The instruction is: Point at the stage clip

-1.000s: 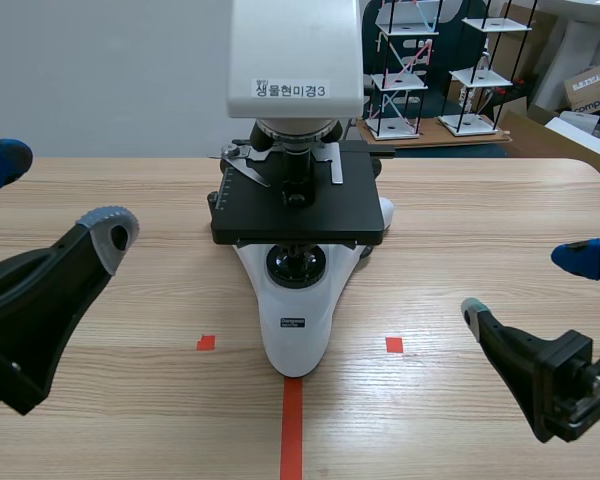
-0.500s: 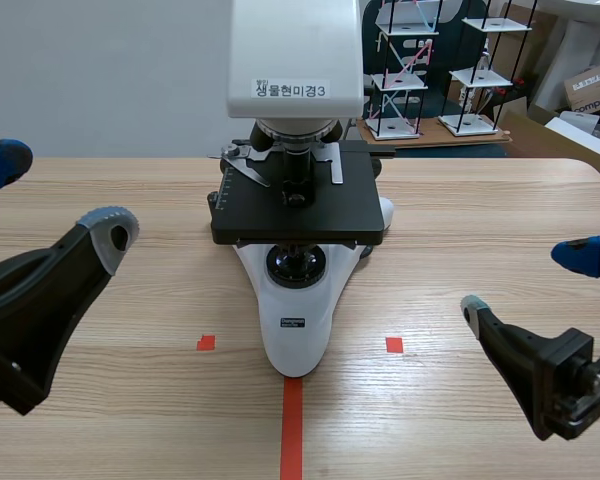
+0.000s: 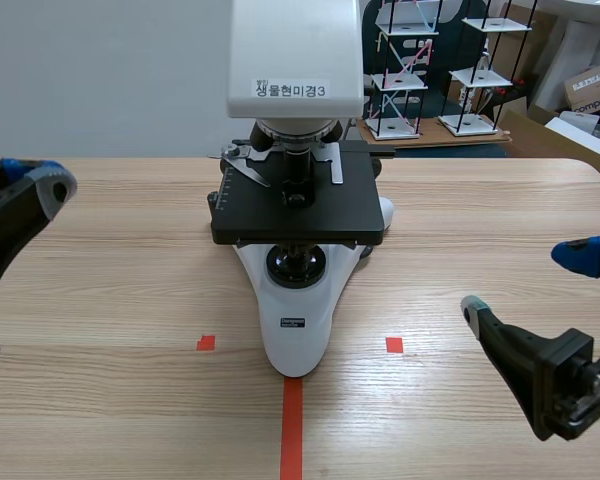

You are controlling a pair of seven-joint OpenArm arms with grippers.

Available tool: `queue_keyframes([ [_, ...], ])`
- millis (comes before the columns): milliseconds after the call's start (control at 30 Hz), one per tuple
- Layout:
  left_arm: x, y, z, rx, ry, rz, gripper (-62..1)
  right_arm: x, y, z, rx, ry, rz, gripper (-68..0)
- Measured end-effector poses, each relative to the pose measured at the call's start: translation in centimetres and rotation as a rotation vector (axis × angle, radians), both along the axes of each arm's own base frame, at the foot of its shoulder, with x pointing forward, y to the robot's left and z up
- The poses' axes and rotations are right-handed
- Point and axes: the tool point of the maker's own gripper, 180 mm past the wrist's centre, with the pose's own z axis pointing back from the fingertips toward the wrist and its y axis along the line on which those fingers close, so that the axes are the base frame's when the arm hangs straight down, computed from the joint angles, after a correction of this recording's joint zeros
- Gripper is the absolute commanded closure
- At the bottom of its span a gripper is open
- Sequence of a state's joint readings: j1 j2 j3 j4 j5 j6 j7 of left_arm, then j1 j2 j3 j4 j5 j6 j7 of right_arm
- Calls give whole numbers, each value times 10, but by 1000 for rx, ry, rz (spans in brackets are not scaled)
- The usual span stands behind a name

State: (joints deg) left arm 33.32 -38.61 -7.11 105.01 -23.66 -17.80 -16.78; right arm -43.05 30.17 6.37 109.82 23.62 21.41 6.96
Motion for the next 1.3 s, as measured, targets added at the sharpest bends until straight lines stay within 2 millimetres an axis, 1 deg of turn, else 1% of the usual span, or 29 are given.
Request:
queue_keyframes([
  [100,21,4,8,55,-39,11,-13,0,0,0,0,0,0,-595],
  [167,32,5,8,94,-68,9,-13,0,0,0,0,0,0,-595],
  [233,42,5,1,104,-59,7,-13,0,0,0,0,0,0,-595],
  [333,54,4,-16,105,-22,-6,-13,0,0,0,-1,0,0,-595],
  [433,63,-3,-28,106,5,-41,-13,0,0,0,0,0,0,-595],
  [500,70,-8,-32,108,8,-55,-13,0,0,0,0,0,0,-595],
  [600,77,-18,-31,110,1,-89,-13,0,0,0,0,0,0,-595],
  [733,84,-30,-28,115,-13,-126,-13,0,0,0,0,0,0,-595],
  [833,87,-35,-24,117,-27,-141,-13,0,0,0,0,0,0,-595],
  [1033,87,-40,-25,119,-26,-161,-13,0,0,0,0,0,0,-595],
  [1300,85,-42,-27,120,-18,-170,-13,0,0,0,0,0,0,-595],
])
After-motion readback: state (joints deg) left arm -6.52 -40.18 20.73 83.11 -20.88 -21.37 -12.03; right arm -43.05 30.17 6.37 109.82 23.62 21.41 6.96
